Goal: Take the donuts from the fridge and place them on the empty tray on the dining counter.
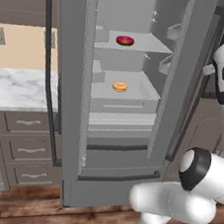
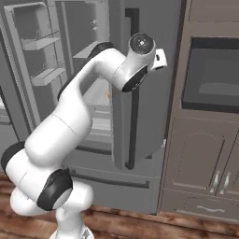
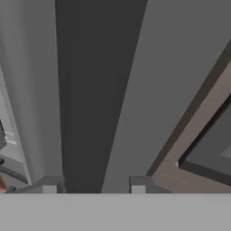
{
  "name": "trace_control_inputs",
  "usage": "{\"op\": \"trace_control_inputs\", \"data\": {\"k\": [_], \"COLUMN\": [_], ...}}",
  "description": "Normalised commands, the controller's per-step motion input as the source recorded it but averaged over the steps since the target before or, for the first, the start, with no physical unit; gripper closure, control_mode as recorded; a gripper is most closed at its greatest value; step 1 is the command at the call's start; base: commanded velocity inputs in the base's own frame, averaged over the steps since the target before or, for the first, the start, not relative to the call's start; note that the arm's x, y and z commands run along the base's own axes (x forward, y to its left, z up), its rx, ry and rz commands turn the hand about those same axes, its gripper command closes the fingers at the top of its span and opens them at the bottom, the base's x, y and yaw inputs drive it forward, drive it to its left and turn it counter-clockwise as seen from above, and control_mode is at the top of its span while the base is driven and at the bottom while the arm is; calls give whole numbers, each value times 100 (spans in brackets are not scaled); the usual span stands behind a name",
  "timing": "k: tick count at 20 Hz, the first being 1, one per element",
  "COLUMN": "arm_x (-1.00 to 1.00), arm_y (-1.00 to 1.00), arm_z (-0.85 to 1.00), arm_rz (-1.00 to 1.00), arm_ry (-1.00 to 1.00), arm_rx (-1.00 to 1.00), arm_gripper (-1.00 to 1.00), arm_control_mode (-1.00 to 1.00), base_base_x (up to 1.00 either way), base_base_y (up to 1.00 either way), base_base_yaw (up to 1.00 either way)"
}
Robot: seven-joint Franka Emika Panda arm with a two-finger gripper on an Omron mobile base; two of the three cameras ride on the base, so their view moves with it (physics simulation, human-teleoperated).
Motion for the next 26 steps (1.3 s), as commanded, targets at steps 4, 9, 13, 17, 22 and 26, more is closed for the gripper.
{"op": "trace_control_inputs", "data": {"k": [4,9,13,17,22,26], "arm_x": [-88,-100,-56,-1,-97,-100], "arm_y": [-65,-1,1,16,75,64], "arm_z": [1,24,4,0,0,0], "arm_rz": [0,-7,-60,-84,-29,1], "arm_ry": [-18,-26,-33,-29,-21,-2], "arm_rx": [0,-6,-10,-10,-5,-7], "arm_gripper": [-100,-100,-100,-100,-100,-100], "arm_control_mode": [-100,-100,-100,-100,-100,-100], "base_base_x": [0,0,0,0,0,0], "base_base_y": [0,0,0,0,0,0], "base_base_yaw": [0,0,0,0,0,0]}}
